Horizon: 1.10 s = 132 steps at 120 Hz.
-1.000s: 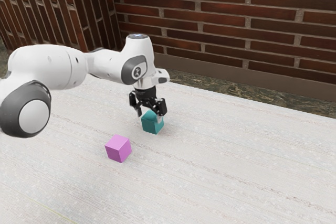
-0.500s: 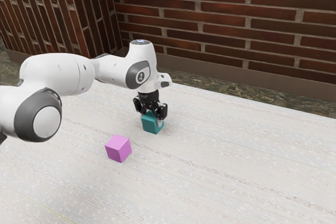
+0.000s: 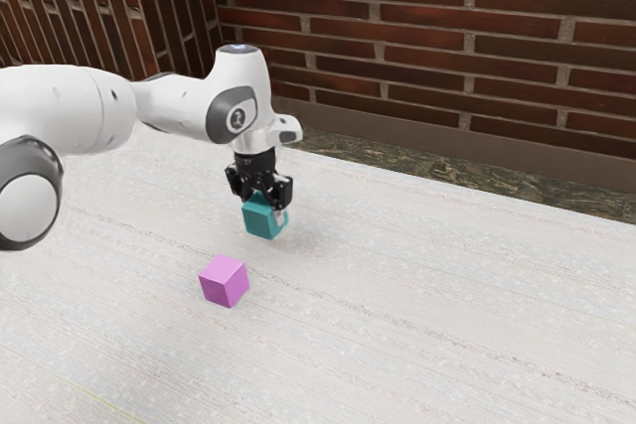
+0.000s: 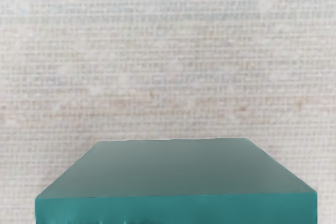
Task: Pick up the blue block with one arm, and put the blue block on the pink block with one arm
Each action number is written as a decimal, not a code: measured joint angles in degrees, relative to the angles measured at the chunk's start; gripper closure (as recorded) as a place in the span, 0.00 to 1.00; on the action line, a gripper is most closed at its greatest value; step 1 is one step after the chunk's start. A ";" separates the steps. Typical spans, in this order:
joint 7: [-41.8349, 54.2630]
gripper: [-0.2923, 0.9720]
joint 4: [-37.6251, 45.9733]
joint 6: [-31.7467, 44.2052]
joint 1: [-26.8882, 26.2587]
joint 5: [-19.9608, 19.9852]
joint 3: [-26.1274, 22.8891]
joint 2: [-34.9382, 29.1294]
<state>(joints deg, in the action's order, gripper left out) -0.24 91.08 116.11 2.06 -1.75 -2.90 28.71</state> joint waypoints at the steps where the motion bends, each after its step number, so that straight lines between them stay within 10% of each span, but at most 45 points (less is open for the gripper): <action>1: -0.02 0.50 1.10 0.22 0.11 -0.02 -0.05 -0.83; 28: -1.47 0.50 24.57 7.68 4.22 -0.54 -3.88 -18.10; 63: -3.01 0.47 31.95 11.77 5.09 -0.84 -4.25 -24.03; 105: -1.34 0.28 28.59 11.93 5.17 -0.29 -4.24 -24.49; 132: -0.58 0.25 4.34 -10.59 2.42 5.17 0.21 -31.37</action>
<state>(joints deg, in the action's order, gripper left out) -0.83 95.42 105.52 4.47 3.42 -2.69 -2.67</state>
